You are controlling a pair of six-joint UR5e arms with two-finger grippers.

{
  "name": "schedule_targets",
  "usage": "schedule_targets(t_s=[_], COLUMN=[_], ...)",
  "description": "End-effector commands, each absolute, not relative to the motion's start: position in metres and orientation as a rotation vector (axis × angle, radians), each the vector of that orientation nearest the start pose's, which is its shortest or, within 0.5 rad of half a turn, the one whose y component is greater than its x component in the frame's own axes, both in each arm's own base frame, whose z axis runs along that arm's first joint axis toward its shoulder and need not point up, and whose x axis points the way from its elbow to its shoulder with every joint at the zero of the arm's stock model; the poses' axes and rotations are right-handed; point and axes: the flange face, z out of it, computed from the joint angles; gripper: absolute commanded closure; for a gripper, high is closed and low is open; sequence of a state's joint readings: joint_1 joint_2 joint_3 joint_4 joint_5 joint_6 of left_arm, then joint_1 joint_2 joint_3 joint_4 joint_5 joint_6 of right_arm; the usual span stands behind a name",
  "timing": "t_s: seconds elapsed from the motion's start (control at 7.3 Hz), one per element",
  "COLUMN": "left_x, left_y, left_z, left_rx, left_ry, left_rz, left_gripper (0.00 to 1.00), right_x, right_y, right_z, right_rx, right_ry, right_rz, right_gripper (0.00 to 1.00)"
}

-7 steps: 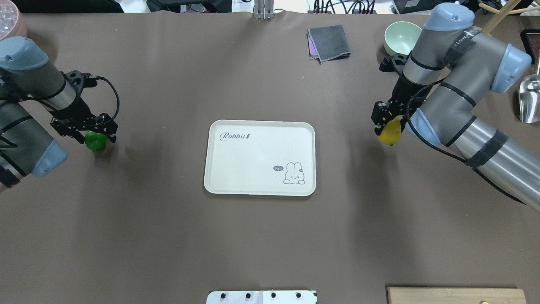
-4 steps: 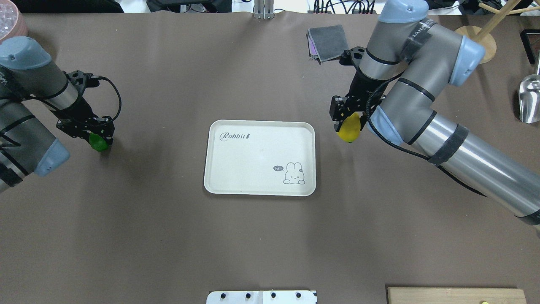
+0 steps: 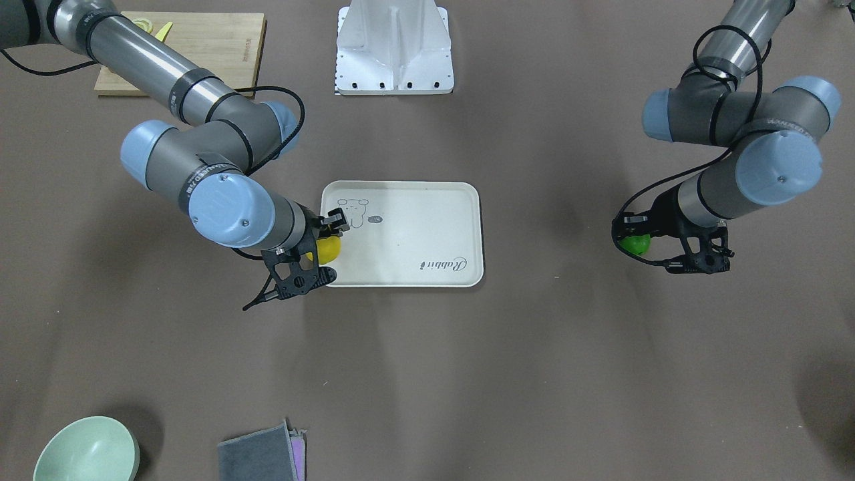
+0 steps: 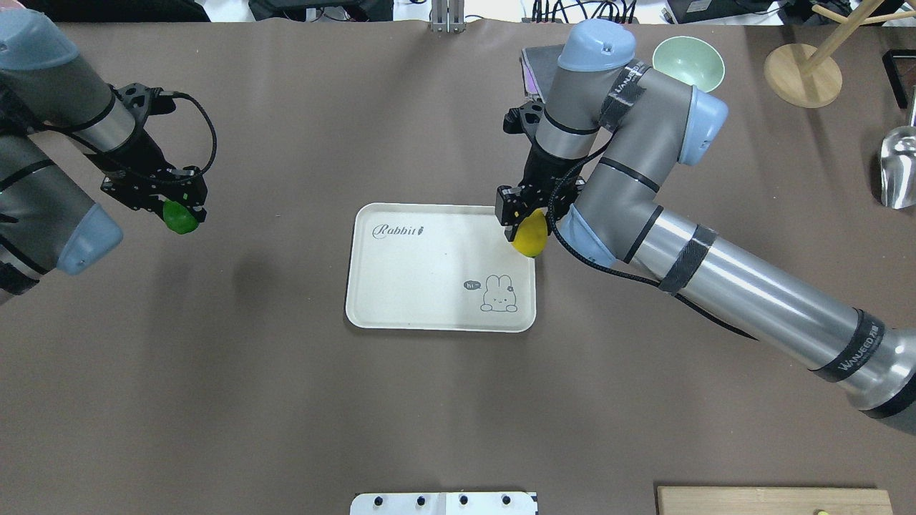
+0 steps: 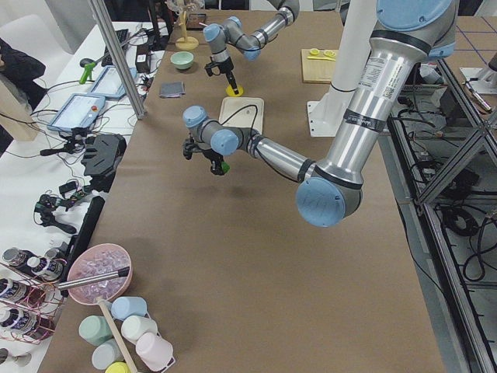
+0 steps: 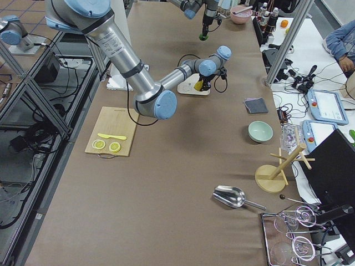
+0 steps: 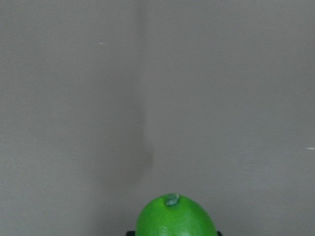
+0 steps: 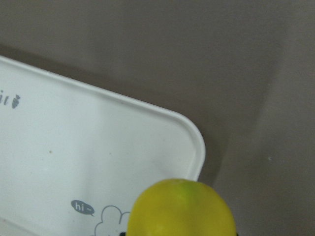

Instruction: Place all lemons on tray

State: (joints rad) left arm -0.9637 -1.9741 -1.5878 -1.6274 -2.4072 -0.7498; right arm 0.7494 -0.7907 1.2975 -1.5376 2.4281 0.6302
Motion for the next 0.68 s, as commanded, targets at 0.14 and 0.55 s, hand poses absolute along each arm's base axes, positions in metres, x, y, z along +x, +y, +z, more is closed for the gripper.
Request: schedule_targets(t_s=[0.14, 0.55], left_x=[0.405, 0.498], left_y=[-0.552, -0.535], left_z=[0.311, 0.257], left_rx=[-0.188, -0.212], left_ry=[0.983, 1.023], left_rz=[0.141, 0.165], left_gripper=[1.00, 1.00], right_x=[-0.549, -0.542], right_y=[-0.554, -0.561], right_z=[0.274, 0.277], right_rx=[-0.210, -0.211], right_ry=[-0.961, -0.961], right_rz=[-0.432, -0.418], right_gripper=[0.58, 0.00])
